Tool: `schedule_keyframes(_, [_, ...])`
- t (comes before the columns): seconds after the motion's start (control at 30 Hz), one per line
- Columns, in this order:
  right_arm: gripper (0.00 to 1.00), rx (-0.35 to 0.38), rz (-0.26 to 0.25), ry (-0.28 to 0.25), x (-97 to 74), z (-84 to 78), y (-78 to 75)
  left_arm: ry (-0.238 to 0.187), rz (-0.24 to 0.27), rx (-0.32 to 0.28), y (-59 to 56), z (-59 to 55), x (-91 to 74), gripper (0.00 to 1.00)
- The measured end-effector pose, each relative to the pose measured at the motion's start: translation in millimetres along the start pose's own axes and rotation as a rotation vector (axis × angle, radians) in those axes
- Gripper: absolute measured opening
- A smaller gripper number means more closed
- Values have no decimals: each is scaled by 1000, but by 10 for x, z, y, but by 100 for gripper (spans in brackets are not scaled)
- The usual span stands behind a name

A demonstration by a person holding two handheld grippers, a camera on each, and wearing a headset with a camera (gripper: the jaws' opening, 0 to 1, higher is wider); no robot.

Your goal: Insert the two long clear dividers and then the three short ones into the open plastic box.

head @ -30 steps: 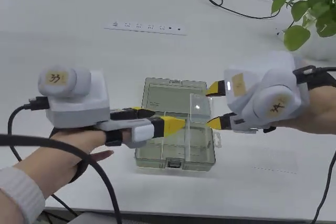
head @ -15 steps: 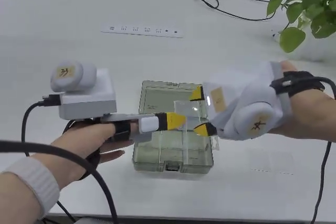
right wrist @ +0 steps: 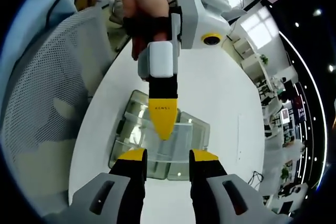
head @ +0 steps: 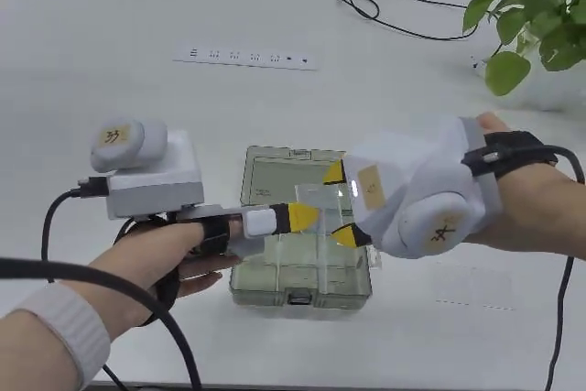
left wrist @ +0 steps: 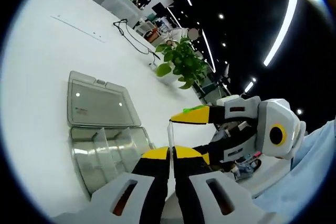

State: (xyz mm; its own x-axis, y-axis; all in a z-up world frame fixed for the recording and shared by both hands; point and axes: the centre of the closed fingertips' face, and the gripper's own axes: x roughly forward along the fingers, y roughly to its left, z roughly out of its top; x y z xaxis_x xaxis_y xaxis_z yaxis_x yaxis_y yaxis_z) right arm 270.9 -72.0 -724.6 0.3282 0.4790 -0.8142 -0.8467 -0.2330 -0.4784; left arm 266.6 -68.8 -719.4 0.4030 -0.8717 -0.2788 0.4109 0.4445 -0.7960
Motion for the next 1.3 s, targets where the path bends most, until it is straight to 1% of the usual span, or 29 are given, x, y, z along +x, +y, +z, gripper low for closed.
schedule_keyframes(0.1, [32,-1,8,-4,-4,-2,17,4,-14,-19,-13,-18,4,0])
schedule_keyframes(0.17, [32,-5,11,-8,-8,2,30,6,-22,-16,-17,-29,1,0])
schedule_keyframes(0.3, [33,-7,22,-15,-14,11,49,8,-35,-29,-18,-46,-5,0])
schedule_keyframes(0.33, [33,-8,27,-17,-11,11,55,8,-34,-27,-16,-49,-7,0])
schedule_keyframes(0.37, [35,-3,39,-24,-11,18,64,11,-30,-13,-3,-56,-10,0])
schedule_keyframes(0.4, [39,19,45,-34,-18,32,66,17,-28,8,9,-69,-17,0])
schedule_keyframes(0.43, [43,38,60,-49,-26,50,77,22,-27,4,12,-78,-21,0])
schedule_keyframes(0.47, [46,82,65,-71,-47,74,61,28,-34,14,6,-89,-32,0])
schedule_keyframes(0.5, [46,102,69,-80,-67,79,39,32,-37,30,8,-94,-41,0])
schedule_keyframes(0.57, [43,157,103,-105,-104,98,23,71,-34,88,26,-148,-68,0])
schedule_keyframes(0.6, [42,195,137,-120,-127,110,31,86,-37,113,24,-169,-77,0])
schedule_keyframes(0.67, [39,239,162,-147,-151,134,13,116,-48,179,10,-213,-97,0])
schedule_keyframes(0.7, [38,267,195,-160,-170,146,20,129,-54,222,4,-236,-110,0])
schedule_keyframes(0.73, [36,292,219,-164,-184,151,33,140,-56,248,0,-254,-117,0])
schedule_keyframes(0.77, [34,300,226,-165,-187,151,32,143,-57,260,-2,-261,-120,0])
schedule_keyframes(0.8, [33,315,255,-175,-200,163,40,158,-67,315,-16,-293,-130,0])
schedule_keyframes(0.83, [32,335,294,-179,-215,172,68,162,-75,340,-25,-306,-134,0])
schedule_keyframes(0.87, [31,349,295,-181,-212,174,49,163,-83,358,-35,-316,-136,0])
schedule_keyframes(0.9, [30,363,329,-197,-222,197,68,160,-94,396,-42,-325,-138,0])
schedule_keyframes(0.97, [28,419,386,-201,-233,206,102,165,-99,430,-47,-352,-145,0])
schedule_keyframes(1.0, [27,433,400,-201,-219,205,102,167,-107,448,-62,-363,-148,0])
schedule_keyframes(1.03, [26,440,437,-204,-227,214,133,163,-127,476,-96,-370,-150,0])
schedule_keyframes(1.07, [23,453,448,-203,-224,218,137,157,-137,495,-113,-370,-150,0])
schedule_keyframes(1.1, [22,457,464,-198,-214,215,141,150,-144,520,-123,-369,-152,0])
schedule_keyframes(1.13, [22,452,486,-193,-216,236,183,155,-142,523,-123,-379,-155,0])
schedule_keyframes(1.17, [21,458,506,-176,-207,229,208,155,-143,536,-127,-381,-155,0])
schedule_keyframes(1.2, [20,449,515,-168,-198,228,223,156,-148,549,-135,-385,-156,0])
schedule_keyframes(1.23, [19,440,537,-161,-201,232,257,155,-151,551,-134,-382,-156,0])
schedule_keyframes(1.3, [17,438,554,-147,-182,250,287,154,-158,565,-140,-380,-157,0])
